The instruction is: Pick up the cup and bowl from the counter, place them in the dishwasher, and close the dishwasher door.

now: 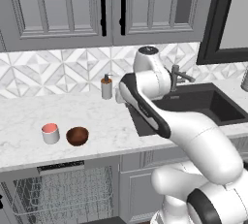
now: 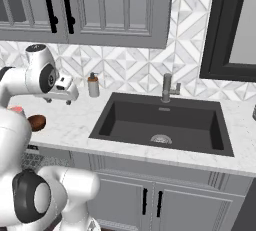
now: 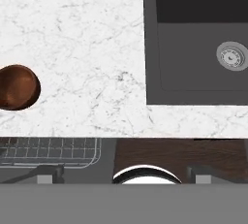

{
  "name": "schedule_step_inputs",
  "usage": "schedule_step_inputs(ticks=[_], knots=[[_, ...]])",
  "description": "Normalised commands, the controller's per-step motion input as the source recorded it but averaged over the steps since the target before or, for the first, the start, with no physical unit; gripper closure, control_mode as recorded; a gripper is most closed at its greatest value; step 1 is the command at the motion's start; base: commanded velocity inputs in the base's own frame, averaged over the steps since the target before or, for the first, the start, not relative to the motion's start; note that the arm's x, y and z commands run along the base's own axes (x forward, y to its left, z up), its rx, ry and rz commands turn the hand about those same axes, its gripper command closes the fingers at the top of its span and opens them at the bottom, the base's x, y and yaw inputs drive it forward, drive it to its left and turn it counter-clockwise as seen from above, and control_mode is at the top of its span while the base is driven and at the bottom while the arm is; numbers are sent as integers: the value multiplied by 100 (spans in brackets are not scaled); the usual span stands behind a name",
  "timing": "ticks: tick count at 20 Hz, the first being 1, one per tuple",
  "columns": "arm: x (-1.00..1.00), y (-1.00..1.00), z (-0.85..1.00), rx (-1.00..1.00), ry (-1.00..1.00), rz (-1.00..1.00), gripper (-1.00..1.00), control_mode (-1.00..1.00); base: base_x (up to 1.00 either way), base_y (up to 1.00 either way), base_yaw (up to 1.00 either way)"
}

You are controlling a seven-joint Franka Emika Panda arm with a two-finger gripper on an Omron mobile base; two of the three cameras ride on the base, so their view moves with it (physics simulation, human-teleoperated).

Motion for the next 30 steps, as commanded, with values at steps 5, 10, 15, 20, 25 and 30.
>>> schedule_step_inputs(ticks=[5,10,15,20,25,30], knots=[[22,46,0,0,0,-4,-100,-100,0,0,0],[45,31,0,-1,3,-3,-100,-100,0,0,0],[26,15,-1,-1,9,0,-100,-100,0,0,0],[8,26,-56,1,10,0,-100,-100,0,0,0],[12,55,-57,1,0,0,-100,-100,0,0,0],[18,71,-78,1,8,6,-100,-100,0,0,0]])
